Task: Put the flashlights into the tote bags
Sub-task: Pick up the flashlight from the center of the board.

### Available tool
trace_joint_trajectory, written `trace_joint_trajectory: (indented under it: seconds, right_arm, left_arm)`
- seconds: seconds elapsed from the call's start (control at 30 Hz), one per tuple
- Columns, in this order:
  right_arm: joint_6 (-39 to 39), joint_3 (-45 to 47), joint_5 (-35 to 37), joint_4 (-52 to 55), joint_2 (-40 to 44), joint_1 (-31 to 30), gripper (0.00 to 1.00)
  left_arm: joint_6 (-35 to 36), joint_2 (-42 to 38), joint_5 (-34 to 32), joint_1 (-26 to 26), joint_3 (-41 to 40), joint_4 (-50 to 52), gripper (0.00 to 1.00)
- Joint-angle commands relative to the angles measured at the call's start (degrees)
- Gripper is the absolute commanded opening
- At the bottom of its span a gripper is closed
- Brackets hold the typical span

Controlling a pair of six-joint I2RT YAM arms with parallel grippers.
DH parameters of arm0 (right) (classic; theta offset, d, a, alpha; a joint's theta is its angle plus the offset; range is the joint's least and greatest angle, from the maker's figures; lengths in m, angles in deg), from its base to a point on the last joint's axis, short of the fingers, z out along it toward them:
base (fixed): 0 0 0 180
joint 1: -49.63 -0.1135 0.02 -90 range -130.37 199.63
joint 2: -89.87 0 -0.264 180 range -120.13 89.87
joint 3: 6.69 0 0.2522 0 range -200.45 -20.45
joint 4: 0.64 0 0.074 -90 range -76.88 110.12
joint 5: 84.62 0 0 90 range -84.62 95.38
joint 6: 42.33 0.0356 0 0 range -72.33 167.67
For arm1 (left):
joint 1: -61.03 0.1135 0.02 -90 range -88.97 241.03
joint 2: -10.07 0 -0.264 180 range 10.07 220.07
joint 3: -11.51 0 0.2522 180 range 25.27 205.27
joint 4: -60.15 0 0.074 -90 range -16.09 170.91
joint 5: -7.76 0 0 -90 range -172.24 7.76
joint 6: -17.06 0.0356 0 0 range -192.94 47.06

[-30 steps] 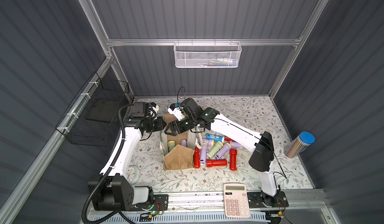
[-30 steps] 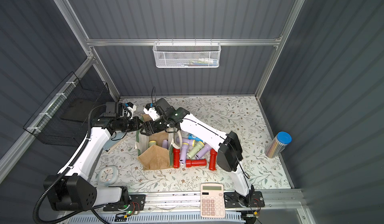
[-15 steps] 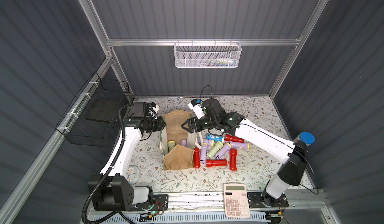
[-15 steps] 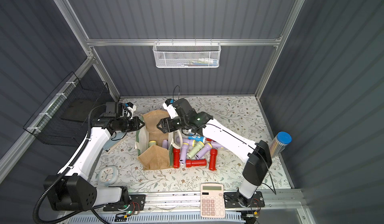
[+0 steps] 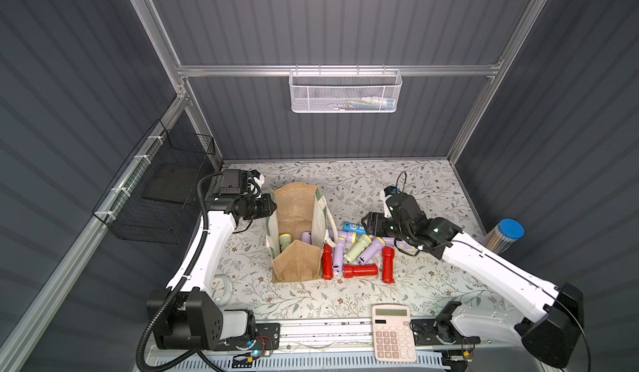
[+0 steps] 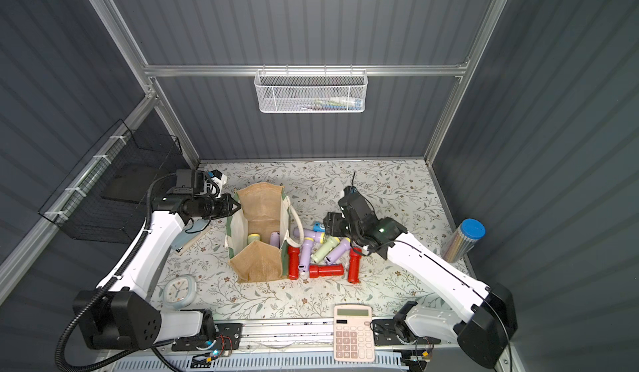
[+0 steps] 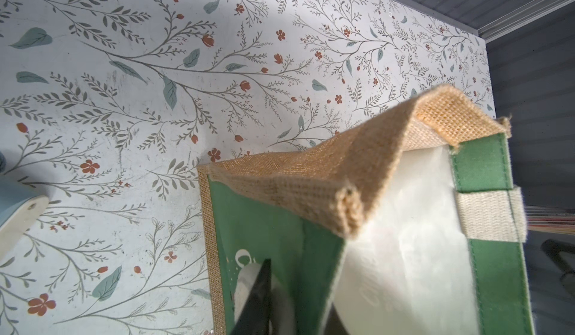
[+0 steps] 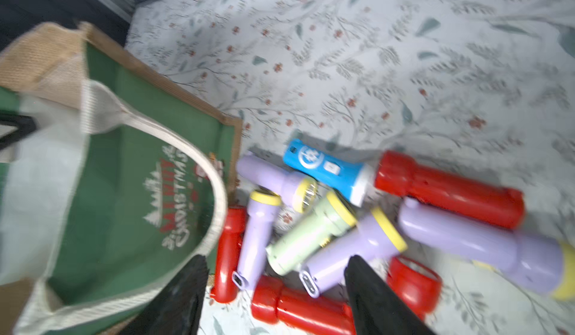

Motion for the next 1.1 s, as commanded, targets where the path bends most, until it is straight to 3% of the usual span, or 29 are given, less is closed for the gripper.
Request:
trace_joint_trajectory:
  seconds: [0.0,0.2,0.57,0.8,1.07]
  right_arm:
    - [8.1,7.2,6.5,5.5,5.1,0.8,0.72]
    - [13.2,14.8,5.6,5.5,7.5,3.3,0.71]
    - [12.2,16.9,3.9,11.9,3.7,4.1,0.71]
    - [11.2,19.3,0.5,3.7,0.0,4.3,0.70]
    - [9.3,19.6,-4.8,2.2,-4.4,3.8,0.66]
  left_arm:
    - [1.2,1.0,0.2,0.1,2.0,2.1,0.20]
    - [1.5,1.8,-2.0,0.1,1.7,2.8,0.20]
    - [1.3,2.0,-2.2,0.1,1.6,2.5,0.20]
    - [1.1,2.2,-1.5,0.1,1.2,2.2,0.20]
    - [1.1,1.8,-1.9,0.1,1.3,2.3,0.20]
